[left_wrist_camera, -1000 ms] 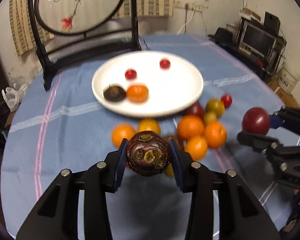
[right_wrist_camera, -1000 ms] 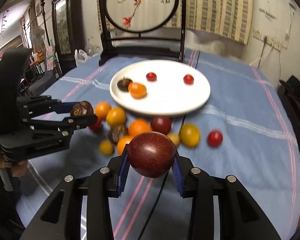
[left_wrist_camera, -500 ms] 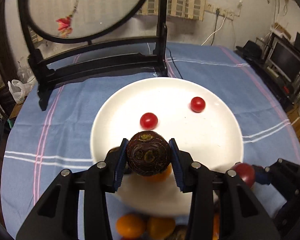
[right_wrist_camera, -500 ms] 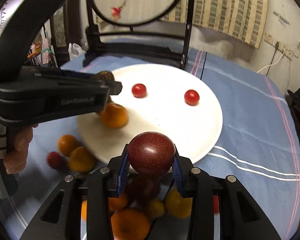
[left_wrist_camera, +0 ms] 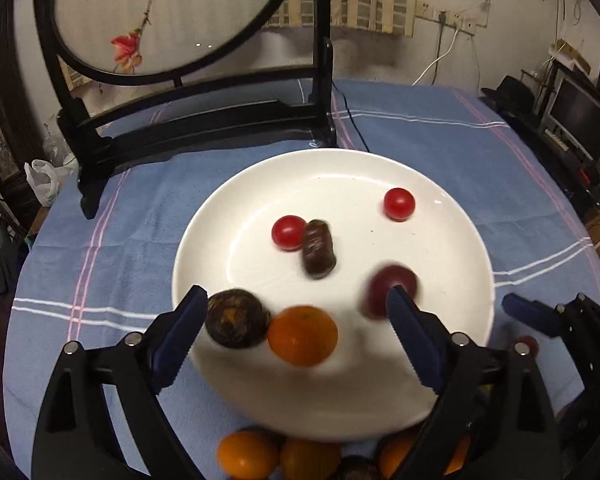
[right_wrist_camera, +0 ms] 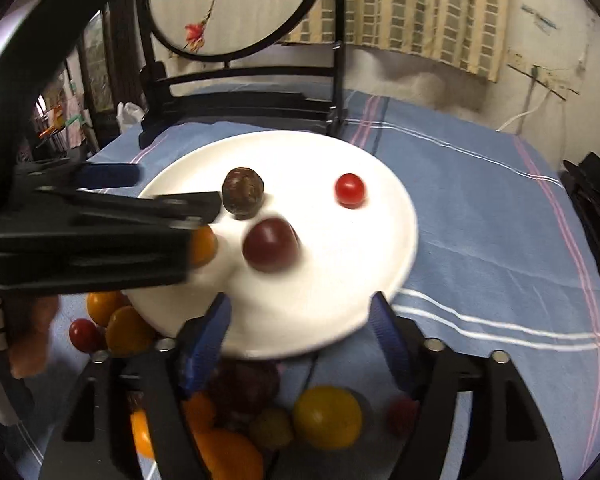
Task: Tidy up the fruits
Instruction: 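Carry both fruits onto the white plate and open both grippers, then move both open grippers back toward the fruit pile, then grasp a mandarin with the right gripper while the left gripper grasps a small yellow-green fruit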
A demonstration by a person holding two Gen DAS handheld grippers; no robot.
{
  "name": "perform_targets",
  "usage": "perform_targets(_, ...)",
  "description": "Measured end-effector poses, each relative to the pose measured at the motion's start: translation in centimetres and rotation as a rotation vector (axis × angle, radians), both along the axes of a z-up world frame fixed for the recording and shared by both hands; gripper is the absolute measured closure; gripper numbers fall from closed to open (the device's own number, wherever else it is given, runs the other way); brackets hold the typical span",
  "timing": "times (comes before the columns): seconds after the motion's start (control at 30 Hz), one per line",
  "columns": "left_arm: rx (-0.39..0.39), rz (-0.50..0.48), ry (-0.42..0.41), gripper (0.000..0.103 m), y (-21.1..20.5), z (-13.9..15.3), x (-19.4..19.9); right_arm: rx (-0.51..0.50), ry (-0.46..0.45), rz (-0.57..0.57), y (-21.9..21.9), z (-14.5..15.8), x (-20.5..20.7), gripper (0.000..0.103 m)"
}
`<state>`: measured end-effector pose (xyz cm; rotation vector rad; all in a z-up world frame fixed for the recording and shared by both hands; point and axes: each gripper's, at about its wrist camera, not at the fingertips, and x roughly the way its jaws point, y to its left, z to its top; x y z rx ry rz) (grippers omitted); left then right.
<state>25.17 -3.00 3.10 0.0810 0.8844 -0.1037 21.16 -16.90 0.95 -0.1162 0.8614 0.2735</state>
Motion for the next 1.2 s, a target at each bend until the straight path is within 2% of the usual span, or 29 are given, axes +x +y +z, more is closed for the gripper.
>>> perform_targets(0.2,-0.024,0.055,-0.067,0.007,2.1,1.2,-5.2,-0.002,-0.04,0.009,-1.8,1.0,-3.7,0.019)
perform_targets(0.33,-0.053,0.052,-0.032,0.007,2.9,0.2,-8.0,0.037,0.001,0.008,-3.1,0.7,-6.3,0.019)
perform_targets(0.5,-0.047,0.049,-0.004,0.007,3.5,-1.6,-10.9,0.003,0.026,0.031,-3.1,-0.1,-9.3,0.019)
perform_targets(0.73,-0.075,0.091,0.025,0.007,4.8,-4.3,-12.2,-0.047,0.07,0.091,-0.7,-1.9,-11.1,0.021)
perform_targets(0.87,-0.102,0.076,0.014,0.007,5.3,-4.7,-12.5,-0.09,0.081,0.108,0.7,-3.0,-10.8,0.028)
perform_targets(1.03,-0.14,0.084,0.044,0.007,5.9,-5.1,-12.1,-0.102,0.107,0.091,2.2,-3.6,-8.8,0.039)
perform_targets(1.07,-0.14,0.085,0.044,0.007,5.9,-5.2,-12.0,-0.105,0.107,0.091,2.4,-3.6,-8.6,0.045)
perform_targets(1.1,-0.14,0.083,0.046,0.007,5.9,-5.2,-12.0,-0.101,0.107,0.093,2.7,-3.6,-8.3,0.057)
perform_targets(1.2,-0.152,0.069,0.062,0.007,5.7,-5.5,-12.0,-0.091,0.099,0.075,3.0,-3.4,-8.2,0.058)
